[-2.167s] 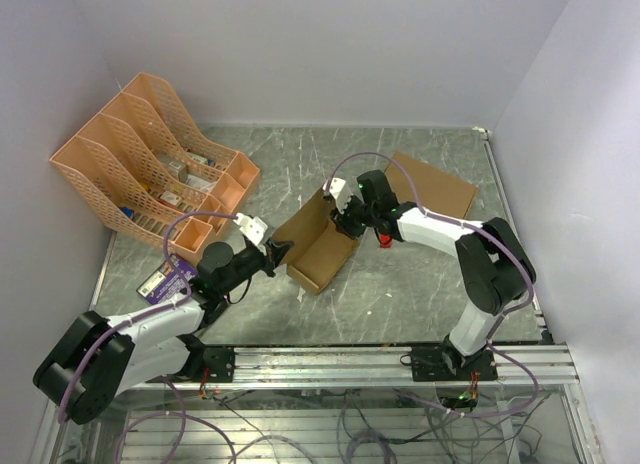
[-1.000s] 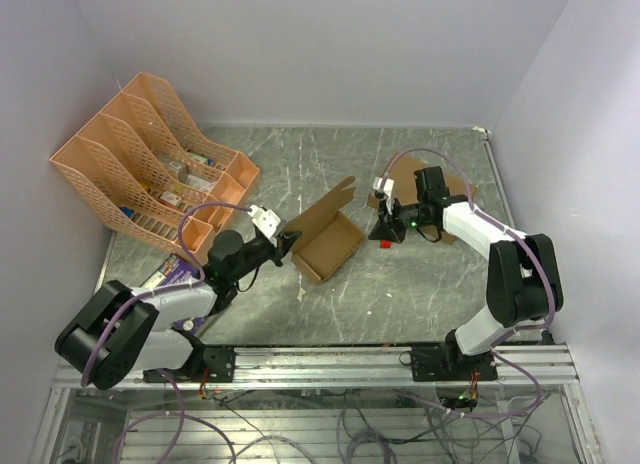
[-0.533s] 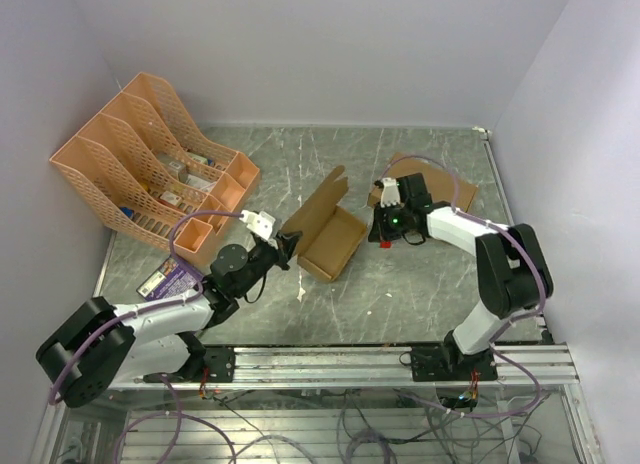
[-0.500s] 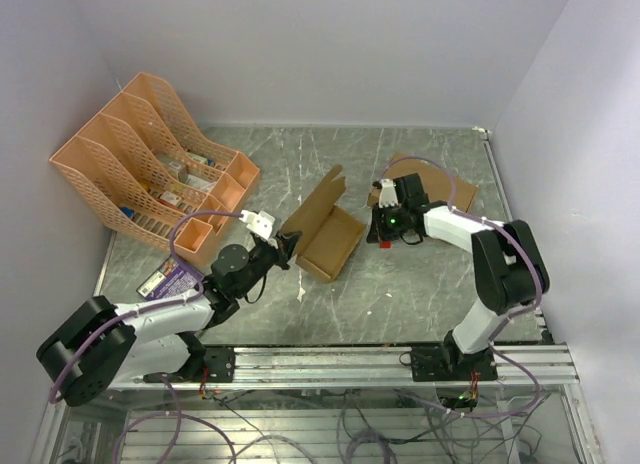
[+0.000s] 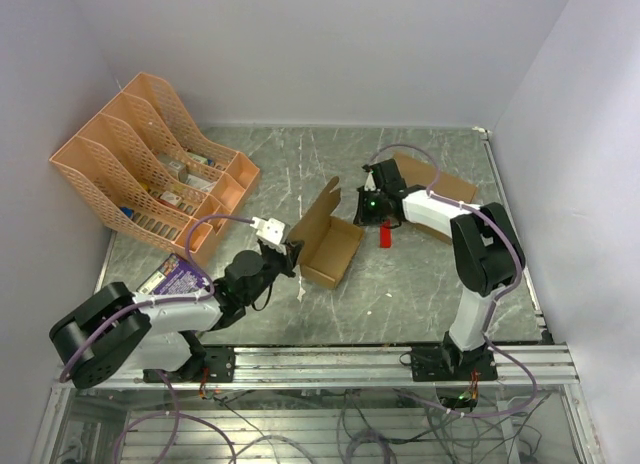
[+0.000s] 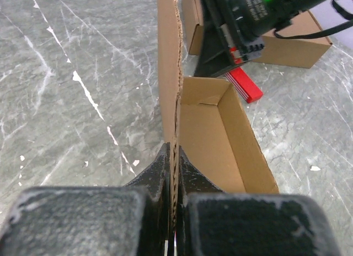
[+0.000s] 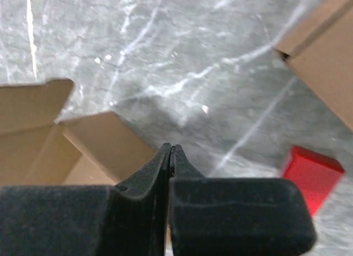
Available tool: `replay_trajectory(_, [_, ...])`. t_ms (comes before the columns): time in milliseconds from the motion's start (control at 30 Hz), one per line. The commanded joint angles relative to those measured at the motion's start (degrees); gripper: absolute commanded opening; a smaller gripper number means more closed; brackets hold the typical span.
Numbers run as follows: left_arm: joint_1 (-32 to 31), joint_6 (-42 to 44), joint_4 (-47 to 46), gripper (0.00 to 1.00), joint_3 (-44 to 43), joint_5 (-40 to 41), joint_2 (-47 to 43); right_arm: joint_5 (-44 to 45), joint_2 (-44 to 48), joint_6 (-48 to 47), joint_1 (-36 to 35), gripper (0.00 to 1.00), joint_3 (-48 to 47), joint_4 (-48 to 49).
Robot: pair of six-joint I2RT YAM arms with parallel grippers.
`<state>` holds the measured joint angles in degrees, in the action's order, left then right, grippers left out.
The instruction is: Fold the paper box
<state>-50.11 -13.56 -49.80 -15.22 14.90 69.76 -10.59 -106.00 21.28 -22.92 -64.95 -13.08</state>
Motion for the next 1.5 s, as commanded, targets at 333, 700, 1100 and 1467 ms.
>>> replay_trajectory(333, [-3.59,-2.22,-1.29,0.07,-1.01,9.11,-0.63,10.81,4.79,-1.9,0.05,0.0,-1.94,-2.23])
replay_trajectory(700, [-5.74,-0.87,-2.7,0.07,-3.12,12.94,1.93,8.8,12.85,-2.87,-0.22,0.0,9.5,-4.47])
replay_trajectory(1100, [-10.81,1.25,-2.19,0.07,-6.37,16.54,5.3,8.97,2.58,1.64,-5.78,0.0,0.5,-5.23])
replay_trajectory(1467, [-11.33,-0.26,-3.17,0.07,-5.15,16.03,6.32,8.95,-0.89,-0.63,-7.42,0.0,-2.37,-5.73])
